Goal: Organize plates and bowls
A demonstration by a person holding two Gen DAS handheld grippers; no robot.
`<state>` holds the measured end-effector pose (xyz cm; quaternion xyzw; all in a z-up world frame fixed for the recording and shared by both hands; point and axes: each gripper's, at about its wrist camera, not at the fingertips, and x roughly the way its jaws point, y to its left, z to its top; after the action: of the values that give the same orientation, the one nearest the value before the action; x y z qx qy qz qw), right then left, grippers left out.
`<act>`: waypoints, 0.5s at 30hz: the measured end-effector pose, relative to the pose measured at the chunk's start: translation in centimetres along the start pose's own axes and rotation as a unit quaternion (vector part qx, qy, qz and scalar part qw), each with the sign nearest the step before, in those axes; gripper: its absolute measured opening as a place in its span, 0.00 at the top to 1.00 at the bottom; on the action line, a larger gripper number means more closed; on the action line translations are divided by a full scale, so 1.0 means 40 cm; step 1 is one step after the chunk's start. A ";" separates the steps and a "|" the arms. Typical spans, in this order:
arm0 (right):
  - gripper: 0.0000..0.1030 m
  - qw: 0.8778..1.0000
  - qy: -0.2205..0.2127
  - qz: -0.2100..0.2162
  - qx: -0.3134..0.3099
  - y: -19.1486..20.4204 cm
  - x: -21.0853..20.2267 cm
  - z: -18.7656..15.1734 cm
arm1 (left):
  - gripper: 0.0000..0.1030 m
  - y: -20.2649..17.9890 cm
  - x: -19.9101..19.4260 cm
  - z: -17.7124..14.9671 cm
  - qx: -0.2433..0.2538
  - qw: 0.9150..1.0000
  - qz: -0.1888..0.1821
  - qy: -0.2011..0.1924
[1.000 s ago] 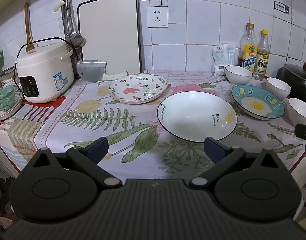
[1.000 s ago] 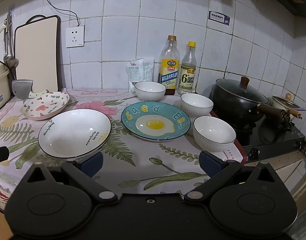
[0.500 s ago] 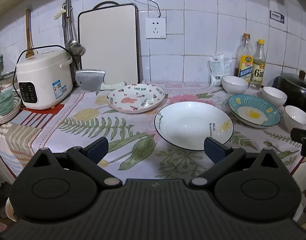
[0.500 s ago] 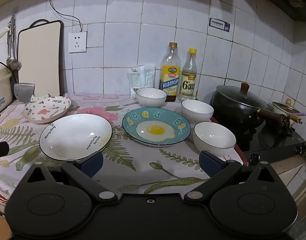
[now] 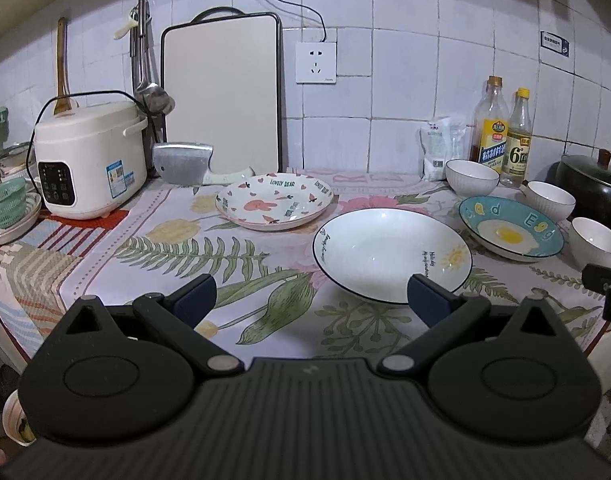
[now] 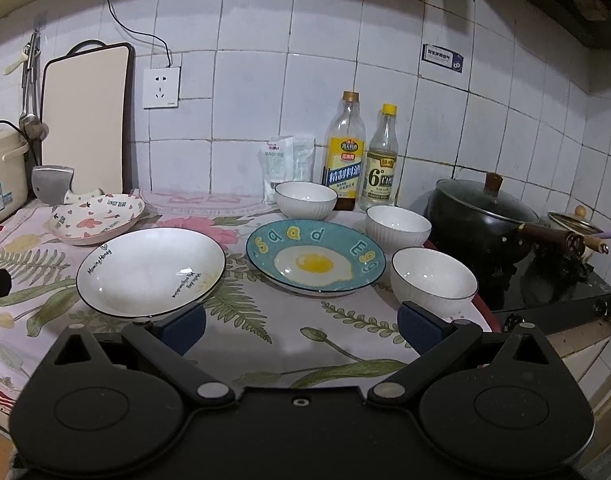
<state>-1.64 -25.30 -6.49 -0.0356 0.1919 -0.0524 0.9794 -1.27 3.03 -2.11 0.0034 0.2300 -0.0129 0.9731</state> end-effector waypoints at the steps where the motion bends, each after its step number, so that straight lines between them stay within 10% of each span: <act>1: 0.00 1.000 -0.002 0.001 -0.001 0.000 0.000 0.001 | 0.00 0.002 0.002 0.000 -0.001 1.000 0.001 0.001; 10: 0.00 0.998 -0.045 0.005 -0.031 0.024 0.000 0.036 | 0.00 0.029 -0.020 0.057 0.000 1.000 0.003 -0.003; 15: 0.00 0.996 -0.047 0.078 -0.024 0.019 0.026 0.064 | 0.00 0.058 -0.037 0.103 -0.012 0.999 -0.027 -0.027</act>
<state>0.37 -24.53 -4.56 -0.0465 0.1488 0.0304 0.9873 -0.70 5.35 2.22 -0.0152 0.2042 -0.0362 0.9781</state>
